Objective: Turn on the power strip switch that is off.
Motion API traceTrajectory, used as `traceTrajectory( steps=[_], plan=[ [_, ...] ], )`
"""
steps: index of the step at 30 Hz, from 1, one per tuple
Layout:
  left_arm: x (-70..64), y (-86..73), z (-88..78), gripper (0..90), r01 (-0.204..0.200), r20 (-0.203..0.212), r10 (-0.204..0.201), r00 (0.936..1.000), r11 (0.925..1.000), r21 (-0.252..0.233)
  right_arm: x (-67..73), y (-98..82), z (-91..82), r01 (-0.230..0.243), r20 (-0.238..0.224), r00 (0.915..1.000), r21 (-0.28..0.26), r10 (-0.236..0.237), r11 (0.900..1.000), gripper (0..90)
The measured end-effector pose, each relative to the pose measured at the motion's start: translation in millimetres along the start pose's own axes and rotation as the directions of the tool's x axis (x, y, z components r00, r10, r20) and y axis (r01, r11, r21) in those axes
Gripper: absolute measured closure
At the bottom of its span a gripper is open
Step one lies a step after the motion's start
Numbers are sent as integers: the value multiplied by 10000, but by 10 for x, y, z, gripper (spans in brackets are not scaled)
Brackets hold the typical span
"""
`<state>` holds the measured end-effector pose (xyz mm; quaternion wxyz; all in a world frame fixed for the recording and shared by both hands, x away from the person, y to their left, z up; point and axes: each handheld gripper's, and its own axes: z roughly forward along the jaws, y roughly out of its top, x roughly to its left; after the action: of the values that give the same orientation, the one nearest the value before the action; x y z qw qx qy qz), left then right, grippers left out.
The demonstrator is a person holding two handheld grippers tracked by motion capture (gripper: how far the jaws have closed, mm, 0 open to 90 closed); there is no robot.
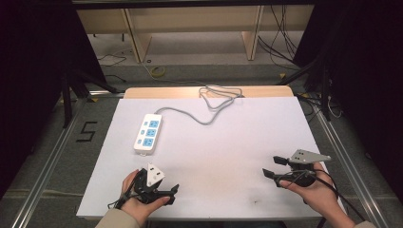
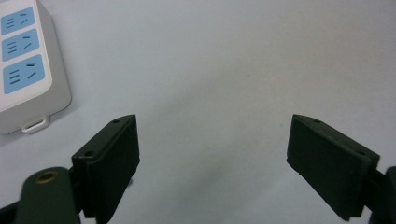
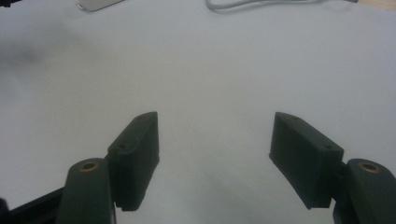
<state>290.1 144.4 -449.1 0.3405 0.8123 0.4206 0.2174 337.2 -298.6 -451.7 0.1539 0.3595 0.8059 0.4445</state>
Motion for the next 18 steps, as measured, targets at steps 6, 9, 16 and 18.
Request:
traceTrajectory(
  steps=[6, 9, 16, 18],
  plan=[
    [28, 13, -6, 196, 156, -88, -157, 9998, 9998, -122, 10, 4, 3, 48, 0, 10000, 17, -48, 10000, 331],
    [61, 40, -27, 282, 351, -369, -360, 9987, 9991, -248, 17, 6, 5, 26, -4, 10000, 17, -26, 10000, 331],
    [226, 145, -47, 712, 1099, -1041, -1173, 9876, 9911, -747, 14, 8, 19, 48, -5, 10000, 9, -48, 10000, 330],
    [258, 151, -43, 804, 1130, -1105, -1210, 9865, 9907, -758, 13, 8, 17, 46, -7, 10000, 3, -46, 10000, 330]
  ],
)
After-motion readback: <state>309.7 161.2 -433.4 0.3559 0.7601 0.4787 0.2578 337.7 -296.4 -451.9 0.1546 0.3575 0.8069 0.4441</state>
